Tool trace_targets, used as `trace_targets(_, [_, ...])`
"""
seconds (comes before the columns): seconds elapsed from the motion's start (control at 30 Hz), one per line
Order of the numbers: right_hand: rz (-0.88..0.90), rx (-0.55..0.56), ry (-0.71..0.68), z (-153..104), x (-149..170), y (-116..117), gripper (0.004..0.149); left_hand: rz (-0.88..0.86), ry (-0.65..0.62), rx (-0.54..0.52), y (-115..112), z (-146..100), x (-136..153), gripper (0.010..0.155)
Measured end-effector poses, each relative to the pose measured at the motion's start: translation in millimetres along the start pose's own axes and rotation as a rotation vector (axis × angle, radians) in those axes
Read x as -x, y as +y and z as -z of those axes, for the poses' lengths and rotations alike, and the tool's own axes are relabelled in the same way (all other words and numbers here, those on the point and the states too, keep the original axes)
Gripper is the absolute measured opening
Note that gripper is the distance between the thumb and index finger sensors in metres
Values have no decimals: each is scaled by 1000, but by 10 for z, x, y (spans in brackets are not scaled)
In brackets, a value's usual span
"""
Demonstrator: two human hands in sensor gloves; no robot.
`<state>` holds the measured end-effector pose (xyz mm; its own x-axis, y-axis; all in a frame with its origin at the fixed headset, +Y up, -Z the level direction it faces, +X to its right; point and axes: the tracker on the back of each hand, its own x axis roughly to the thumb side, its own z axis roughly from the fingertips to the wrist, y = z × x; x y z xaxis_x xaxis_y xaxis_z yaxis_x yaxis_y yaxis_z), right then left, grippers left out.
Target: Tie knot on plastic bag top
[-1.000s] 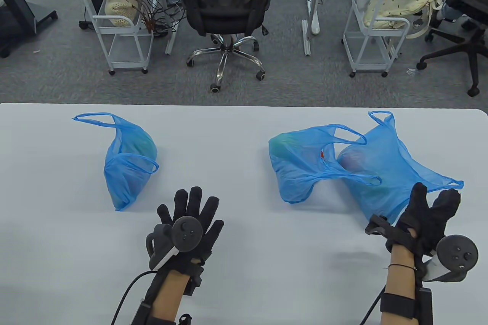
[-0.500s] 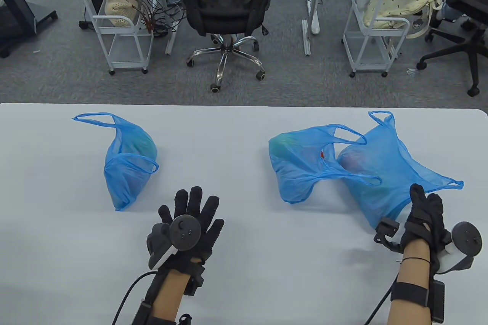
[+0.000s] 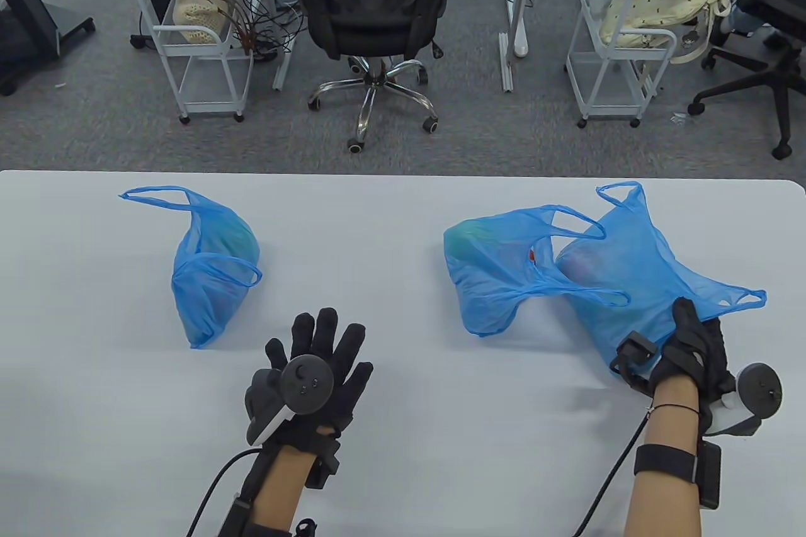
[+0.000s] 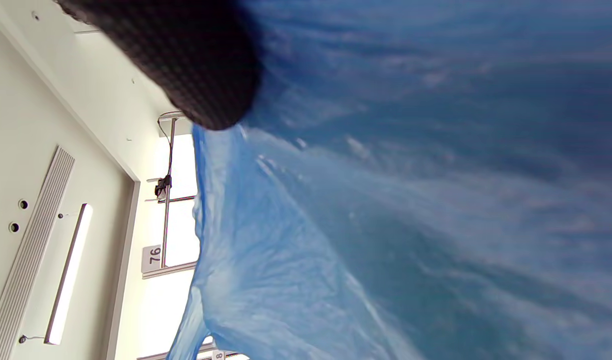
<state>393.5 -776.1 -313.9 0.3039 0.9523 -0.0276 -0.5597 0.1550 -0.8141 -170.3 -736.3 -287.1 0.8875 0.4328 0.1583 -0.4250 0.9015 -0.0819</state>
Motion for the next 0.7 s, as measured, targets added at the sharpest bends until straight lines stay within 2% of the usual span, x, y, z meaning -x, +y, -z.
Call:
trace_targets(0.1, [58,-23,21,17,33,-16,36,-4,-3,6,-7,0,-5,61])
trace_targets(0.2, [91,-31,16,22,45,-37,37,-6,-7,10,-11,0,-13,61])
trace_targets(0.33, [204,25,26,15,47,-94,39,-12,-13,16,-19,0,-22,61])
trace_targets(0.5, [306,-9,24,-2,-13,-139,35,-17,-15,23,-29,-1,-30,61])
trace_targets(0.7, [362,-38,-63,-91,-248,-154,29,-18,-16,25,-30,-3,-33,61])
